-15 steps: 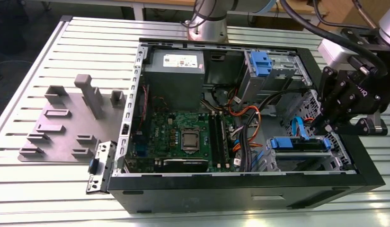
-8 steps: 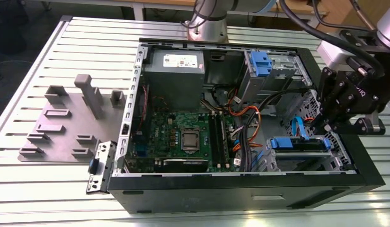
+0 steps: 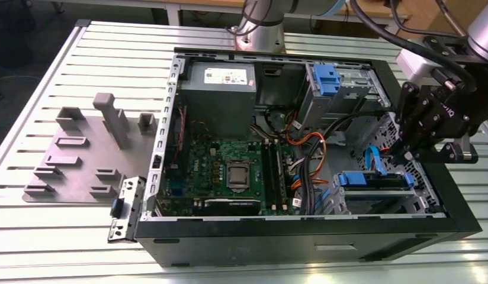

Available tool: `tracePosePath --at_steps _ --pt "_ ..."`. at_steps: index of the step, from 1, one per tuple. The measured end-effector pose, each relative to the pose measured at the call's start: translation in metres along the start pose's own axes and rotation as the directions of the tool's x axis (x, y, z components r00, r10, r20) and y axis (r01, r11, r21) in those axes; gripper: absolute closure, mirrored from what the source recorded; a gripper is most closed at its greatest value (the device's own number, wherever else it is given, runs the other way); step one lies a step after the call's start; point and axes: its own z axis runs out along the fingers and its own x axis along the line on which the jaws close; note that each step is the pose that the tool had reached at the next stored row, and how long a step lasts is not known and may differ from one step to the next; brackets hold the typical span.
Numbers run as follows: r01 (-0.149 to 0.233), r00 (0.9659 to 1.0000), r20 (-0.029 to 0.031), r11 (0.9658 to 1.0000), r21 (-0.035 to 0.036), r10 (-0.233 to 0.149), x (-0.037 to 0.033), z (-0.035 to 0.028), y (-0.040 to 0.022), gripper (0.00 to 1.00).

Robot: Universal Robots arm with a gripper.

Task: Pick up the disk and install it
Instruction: 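Insert the second disk wire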

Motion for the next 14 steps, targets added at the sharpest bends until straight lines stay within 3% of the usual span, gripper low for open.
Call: tracePosePath --at_steps 14 --pt "0.001 1.0000 -0.0003 0.9997 -0.0245 -0.001 -0.0062 0.0046 -0.0144 0.76"
